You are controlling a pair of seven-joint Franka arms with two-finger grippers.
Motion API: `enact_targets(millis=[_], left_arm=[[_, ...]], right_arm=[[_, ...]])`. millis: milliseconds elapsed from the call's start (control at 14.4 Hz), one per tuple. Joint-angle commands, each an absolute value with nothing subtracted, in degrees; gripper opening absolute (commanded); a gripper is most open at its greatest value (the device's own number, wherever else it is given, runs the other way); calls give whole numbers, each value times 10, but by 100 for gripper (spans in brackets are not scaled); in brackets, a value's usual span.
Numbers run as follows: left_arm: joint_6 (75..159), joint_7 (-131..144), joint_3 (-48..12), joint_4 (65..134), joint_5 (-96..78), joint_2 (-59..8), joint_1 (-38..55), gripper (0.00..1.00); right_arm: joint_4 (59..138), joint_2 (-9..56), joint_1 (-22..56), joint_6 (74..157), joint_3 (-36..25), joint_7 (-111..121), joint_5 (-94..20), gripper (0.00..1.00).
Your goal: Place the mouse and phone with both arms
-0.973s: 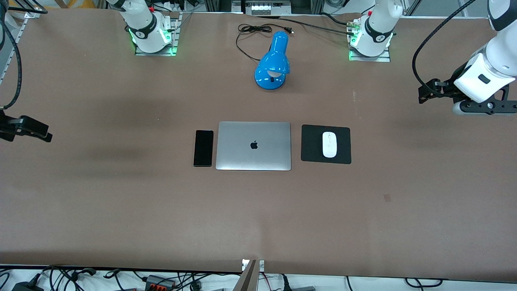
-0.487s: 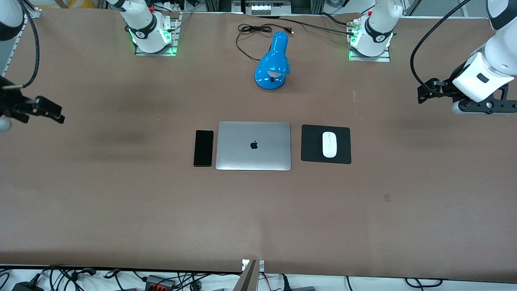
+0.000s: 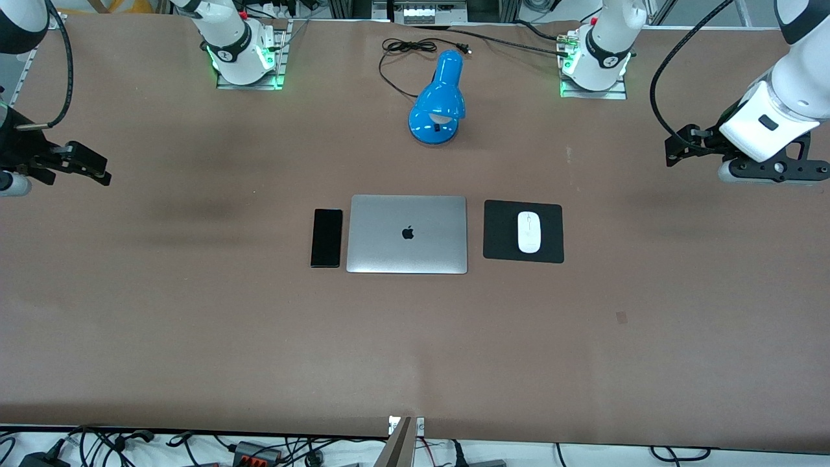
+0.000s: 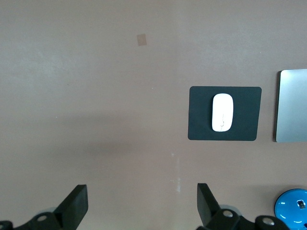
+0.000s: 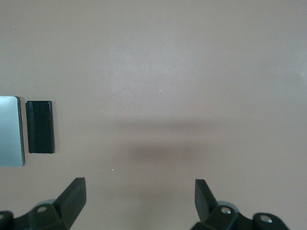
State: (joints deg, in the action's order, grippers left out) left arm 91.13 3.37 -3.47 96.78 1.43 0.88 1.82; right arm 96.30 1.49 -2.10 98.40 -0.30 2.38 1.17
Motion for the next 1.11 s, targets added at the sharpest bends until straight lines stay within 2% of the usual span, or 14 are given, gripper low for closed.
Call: enact_targets(millis=[0, 1043], left_arm=[[903, 33, -39, 945, 25, -3, 16, 100], [899, 27, -39, 945, 24, -3, 13, 100]], right_arm=[[985, -4, -18, 994, -7, 34, 11, 100], [979, -10, -11, 993, -13, 34, 6, 100]])
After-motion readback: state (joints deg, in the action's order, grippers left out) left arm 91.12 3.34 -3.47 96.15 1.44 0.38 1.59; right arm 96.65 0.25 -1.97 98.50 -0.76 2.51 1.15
